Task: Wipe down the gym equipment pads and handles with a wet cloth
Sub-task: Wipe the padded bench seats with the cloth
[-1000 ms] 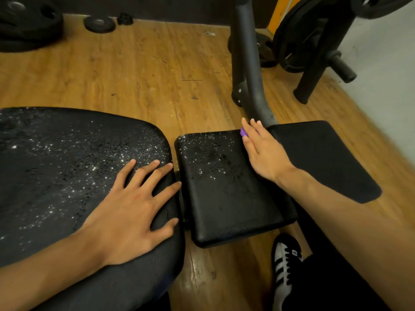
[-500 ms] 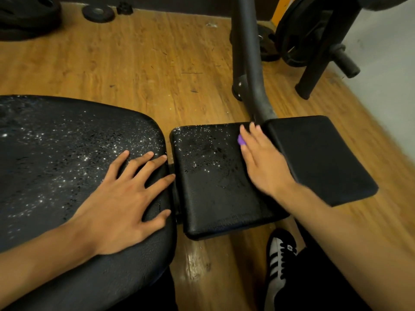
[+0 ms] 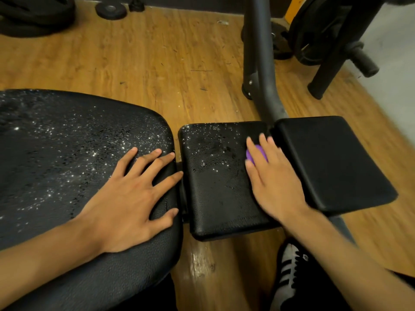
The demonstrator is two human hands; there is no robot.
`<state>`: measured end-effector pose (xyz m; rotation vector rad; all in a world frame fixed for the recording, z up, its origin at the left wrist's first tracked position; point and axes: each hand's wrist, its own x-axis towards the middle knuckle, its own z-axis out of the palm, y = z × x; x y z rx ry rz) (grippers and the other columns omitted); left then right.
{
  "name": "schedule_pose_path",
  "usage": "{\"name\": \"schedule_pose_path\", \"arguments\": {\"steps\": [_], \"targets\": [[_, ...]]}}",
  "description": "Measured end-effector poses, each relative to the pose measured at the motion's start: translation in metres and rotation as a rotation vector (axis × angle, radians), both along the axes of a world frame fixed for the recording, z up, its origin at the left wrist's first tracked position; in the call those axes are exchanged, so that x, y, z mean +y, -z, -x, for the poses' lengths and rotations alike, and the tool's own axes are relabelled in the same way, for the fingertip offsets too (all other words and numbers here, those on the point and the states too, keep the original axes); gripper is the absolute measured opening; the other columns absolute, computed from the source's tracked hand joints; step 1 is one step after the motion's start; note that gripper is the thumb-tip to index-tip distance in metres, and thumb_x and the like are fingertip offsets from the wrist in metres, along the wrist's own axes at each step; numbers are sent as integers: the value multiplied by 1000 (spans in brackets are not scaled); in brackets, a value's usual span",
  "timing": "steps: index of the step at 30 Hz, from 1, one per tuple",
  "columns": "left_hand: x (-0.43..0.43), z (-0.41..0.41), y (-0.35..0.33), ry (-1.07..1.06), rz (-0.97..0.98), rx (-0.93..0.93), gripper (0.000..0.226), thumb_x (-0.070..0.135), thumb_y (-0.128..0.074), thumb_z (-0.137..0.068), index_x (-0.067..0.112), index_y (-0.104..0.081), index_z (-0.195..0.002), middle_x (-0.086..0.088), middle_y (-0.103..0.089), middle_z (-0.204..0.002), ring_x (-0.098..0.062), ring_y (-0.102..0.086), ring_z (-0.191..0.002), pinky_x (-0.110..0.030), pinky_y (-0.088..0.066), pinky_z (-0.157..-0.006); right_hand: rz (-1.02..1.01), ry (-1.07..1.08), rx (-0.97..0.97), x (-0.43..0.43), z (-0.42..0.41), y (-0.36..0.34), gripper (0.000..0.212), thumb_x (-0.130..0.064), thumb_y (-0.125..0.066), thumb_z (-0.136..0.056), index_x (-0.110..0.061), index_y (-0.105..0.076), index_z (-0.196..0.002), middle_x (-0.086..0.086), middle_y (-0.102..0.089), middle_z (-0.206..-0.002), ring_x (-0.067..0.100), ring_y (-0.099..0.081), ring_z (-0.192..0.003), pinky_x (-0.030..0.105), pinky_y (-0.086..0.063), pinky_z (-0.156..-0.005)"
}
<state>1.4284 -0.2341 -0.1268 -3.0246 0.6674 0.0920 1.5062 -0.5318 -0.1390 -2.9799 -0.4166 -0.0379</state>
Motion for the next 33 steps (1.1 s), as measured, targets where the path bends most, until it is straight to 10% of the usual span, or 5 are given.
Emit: {"name": "schedule_pose_path", "arguments": {"steps": [6,14,22,29,33], "targets": [[-1,0,-1,-1,-5,19,72,70,-37,-95,27,-53,-151,-8,-38,-163,-32,-30,-154,-62,-22,-124,-94,49,57,27,-102,-4,53,-40,-23,-112,-21,-33,-160,15,-28,-166,26,-19,-155,37,-9,-127],[-1,-2,-1,10,-1,7,73,69,-38,-95,25,-54,-150,-11,-39,-162,-34,-32,-152,-63,-23,-122,-66,47,28,-8,58,-8,58,-42,-21,-108,-22,-27,-162,8,-25,-168,19,-16,-157,35,-15,-127],[-1,-2,0,1,-11,9,72,69,-36,-96,26,-53,-151,-9,-37,-163,-33,-30,-154,-64,-23,-123,-176,59,107,2,-106,-9,54,-42,-25,-111,-23,-27,-162,5,-31,-165,25,-32,-150,42,-32,-118],[-3,-2,-2,17,-17,27,72,68,-36,-96,25,-53,-151,-11,-38,-162,-35,-30,-153,-65,-24,-122,-178,50,94,-36,49,-11,58,-46,-22,-108,-25,-20,-162,1,-16,-169,14,-11,-157,22,-6,-123],[-2,-4,-2,16,-7,20,72,69,-36,-96,25,-54,-150,-10,-39,-162,-35,-31,-153,-65,-24,-122,-161,16,84,-14,-13,-7,61,-50,-19,-108,-21,-22,-163,6,-15,-170,19,-6,-158,24,-3,-123]]}}
